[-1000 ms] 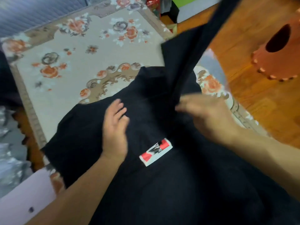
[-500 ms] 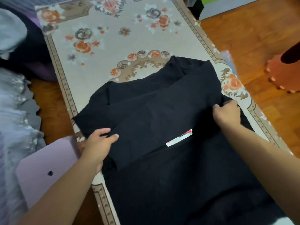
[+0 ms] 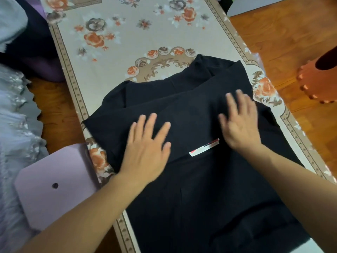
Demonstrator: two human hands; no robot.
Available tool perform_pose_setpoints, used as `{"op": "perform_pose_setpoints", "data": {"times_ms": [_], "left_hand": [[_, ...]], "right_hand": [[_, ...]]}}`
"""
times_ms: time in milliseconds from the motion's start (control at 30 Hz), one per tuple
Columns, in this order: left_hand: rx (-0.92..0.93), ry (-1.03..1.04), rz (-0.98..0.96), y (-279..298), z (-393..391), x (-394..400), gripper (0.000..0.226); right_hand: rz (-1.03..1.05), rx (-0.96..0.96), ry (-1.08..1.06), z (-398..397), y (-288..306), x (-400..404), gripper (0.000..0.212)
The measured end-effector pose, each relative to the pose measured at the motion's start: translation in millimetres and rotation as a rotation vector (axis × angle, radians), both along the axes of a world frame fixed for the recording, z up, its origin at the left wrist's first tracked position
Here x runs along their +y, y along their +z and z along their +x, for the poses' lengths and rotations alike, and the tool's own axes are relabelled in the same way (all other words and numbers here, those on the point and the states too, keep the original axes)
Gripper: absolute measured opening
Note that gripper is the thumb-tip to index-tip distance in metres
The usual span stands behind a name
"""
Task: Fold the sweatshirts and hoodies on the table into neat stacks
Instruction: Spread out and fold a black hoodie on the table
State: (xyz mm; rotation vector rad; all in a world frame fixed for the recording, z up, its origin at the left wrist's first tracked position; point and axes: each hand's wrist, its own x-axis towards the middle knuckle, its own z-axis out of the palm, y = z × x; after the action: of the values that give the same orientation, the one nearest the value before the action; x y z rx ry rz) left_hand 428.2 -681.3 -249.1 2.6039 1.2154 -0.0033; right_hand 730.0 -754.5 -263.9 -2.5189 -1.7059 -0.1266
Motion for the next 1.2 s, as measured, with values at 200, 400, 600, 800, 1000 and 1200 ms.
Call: {"op": "perform_pose_setpoints", "data": {"times_ms": [200, 400, 600, 800, 1000, 1200], "left_hand": [[0.296, -0.080, -0.111, -45.2, -13.4, -11.0, 0.064], [0.127, 0.151, -0.190, -0.6, -58.1, -80.8, 0.067], [0.117, 0.079, -0.379, 24.0, -95.1, -235.5, 0.048], [0.457, -0.171, -0.438, 9.3, -81.0, -315.3, 0.079], [0.593, -0.329, -0.368, 20.7, -63.2, -310.6, 0.048], [0.479, -0.306, -0.449, 57.4, -47.9, -307.2, 0.053]], "right_hand": [[-0.539, 0.293, -0.074, 26.5, -32.4, 2.4, 0.083], [-0.207, 0.311, -0.279, 29.4, 10.0, -79.5, 0.059], [-0.501, 0.161, -0.565, 35.9, 25.9, -231.7, 0.066], [-0.560, 0.363, -0.840, 79.0, 37.8, -265.9, 0.065], [-0.263, 0.572, -0.781, 74.8, 57.1, -264.2, 0.045], [-0.077, 0.536, -0.771, 92.1, 106.2, -278.5, 0.031]]}}
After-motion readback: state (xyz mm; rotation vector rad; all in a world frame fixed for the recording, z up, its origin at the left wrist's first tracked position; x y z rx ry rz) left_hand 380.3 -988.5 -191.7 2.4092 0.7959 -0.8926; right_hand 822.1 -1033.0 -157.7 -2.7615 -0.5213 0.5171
